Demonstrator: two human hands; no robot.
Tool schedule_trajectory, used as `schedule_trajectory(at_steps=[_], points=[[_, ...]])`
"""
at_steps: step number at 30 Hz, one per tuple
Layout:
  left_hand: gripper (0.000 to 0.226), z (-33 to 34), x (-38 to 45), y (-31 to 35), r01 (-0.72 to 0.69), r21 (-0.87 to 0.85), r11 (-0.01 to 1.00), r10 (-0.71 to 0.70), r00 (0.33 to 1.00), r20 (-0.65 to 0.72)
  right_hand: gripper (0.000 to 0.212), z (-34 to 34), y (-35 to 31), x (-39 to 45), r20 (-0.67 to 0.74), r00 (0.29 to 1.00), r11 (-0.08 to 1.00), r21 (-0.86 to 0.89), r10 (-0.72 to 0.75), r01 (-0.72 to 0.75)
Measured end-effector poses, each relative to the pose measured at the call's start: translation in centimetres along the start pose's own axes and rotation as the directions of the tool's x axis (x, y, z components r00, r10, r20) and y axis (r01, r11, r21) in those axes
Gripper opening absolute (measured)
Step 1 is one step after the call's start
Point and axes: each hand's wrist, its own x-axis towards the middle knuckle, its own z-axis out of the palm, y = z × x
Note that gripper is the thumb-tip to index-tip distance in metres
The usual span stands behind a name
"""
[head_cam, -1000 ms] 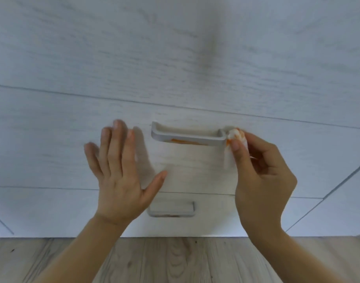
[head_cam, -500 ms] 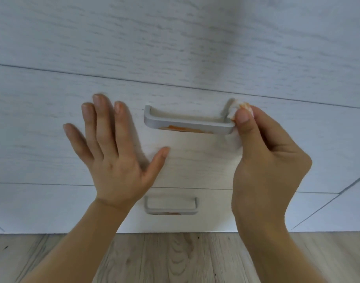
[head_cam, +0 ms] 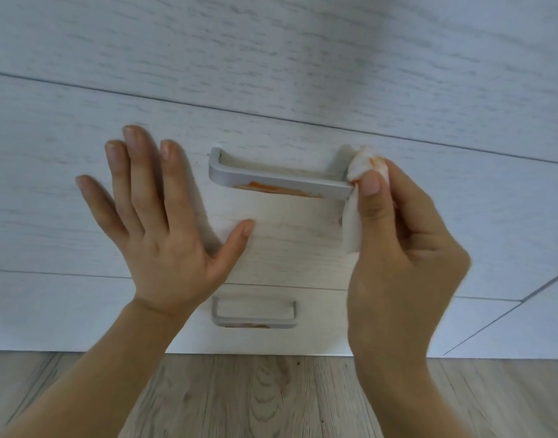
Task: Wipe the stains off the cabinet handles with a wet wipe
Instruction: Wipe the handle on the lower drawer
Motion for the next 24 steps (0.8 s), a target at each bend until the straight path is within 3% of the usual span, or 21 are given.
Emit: schedule_trajectory(at_steps=[4, 9, 20, 24], points=[[0.085, -0.03, -0.02, -0.04, -0.002, 0.005, 1.0, 0.002, 1.0, 0.005, 0.016, 0.35, 0.14, -0.51, -0.023, 0.997, 0.992, -0.101, -0.073, 0.07], [0.084, -0.08, 0.07, 0.05, 0.006, 0.009, 1.0, -0.006, 1.0, 0.013, 0.015, 0.8, 0.5, -0.32, -0.064, 0.995, 0.992, -0.102, -0.08, 0.073], [0.084, -0.31, 0.18, 0.23, 0.014, -0.01, 1.0, -0.013, 0.999, 0.035, 0.018, 0.47, 0.2, -0.95, 0.023, 0.987, 0.969, -0.184, -0.161, 0.162], [0.085, -0.3, 0.15, 0.09, 0.008, -0.029, 1.0, -0.007, 0.999, 0.04, 0.024, 0.42, 0.53, -0.77, -0.012, 0.979, 0.965, -0.169, -0.205, 0.2]])
